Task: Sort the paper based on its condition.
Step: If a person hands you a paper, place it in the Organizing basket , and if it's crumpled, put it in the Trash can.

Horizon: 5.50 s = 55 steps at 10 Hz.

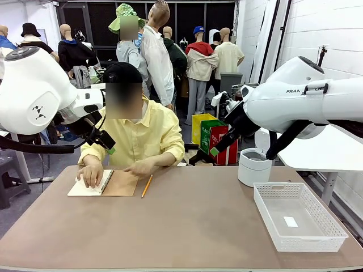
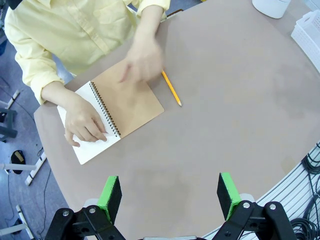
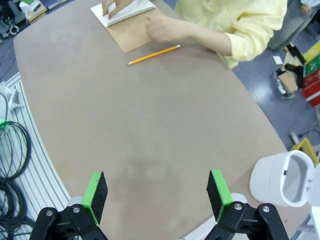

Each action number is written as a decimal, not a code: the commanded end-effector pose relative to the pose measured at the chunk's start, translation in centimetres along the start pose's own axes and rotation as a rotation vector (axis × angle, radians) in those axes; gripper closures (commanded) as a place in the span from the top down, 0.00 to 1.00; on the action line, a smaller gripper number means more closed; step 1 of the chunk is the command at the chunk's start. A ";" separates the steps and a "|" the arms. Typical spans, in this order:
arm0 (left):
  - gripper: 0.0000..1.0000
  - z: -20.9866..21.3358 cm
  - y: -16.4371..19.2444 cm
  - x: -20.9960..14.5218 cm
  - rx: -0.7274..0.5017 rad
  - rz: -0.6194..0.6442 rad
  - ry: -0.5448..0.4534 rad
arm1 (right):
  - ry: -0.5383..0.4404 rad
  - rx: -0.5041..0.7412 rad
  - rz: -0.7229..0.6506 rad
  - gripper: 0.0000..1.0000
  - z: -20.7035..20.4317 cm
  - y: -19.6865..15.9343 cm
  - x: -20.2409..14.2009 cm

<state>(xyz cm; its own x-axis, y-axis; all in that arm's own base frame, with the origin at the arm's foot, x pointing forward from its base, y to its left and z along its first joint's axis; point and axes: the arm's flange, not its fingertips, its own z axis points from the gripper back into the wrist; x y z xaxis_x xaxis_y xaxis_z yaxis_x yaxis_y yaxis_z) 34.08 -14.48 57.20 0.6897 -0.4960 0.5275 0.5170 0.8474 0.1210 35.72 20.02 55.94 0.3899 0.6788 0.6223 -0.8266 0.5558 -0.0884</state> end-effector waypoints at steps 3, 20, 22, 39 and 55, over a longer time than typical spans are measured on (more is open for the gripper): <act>1.00 -0.1 0.2 0.0 0.002 -0.008 -0.011 | 0.005 -0.009 -0.011 1.00 0.0 0.1 0.0; 1.00 -0.1 0.2 0.0 0.002 -0.008 -0.011 | 0.005 -0.009 -0.011 1.00 0.0 0.1 0.0; 1.00 -0.1 0.2 0.0 0.002 -0.008 -0.011 | 0.005 -0.009 -0.011 1.00 0.0 0.1 0.0; 1.00 -0.1 0.2 0.0 0.002 -0.008 -0.011 | 0.005 -0.009 -0.011 1.00 0.0 0.1 0.0; 1.00 -0.1 0.2 0.0 0.002 -0.008 -0.011 | 0.032 0.040 -0.204 1.00 -0.6 -0.5 0.2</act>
<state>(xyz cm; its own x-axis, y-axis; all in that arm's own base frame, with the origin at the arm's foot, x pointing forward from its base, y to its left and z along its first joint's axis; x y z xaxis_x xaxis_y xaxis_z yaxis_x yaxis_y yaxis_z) 34.08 -14.49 57.20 0.6896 -0.4960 0.5276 0.5170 0.8474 0.1210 35.99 19.91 55.47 0.4768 0.6289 0.6141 -0.7883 0.6151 -0.0179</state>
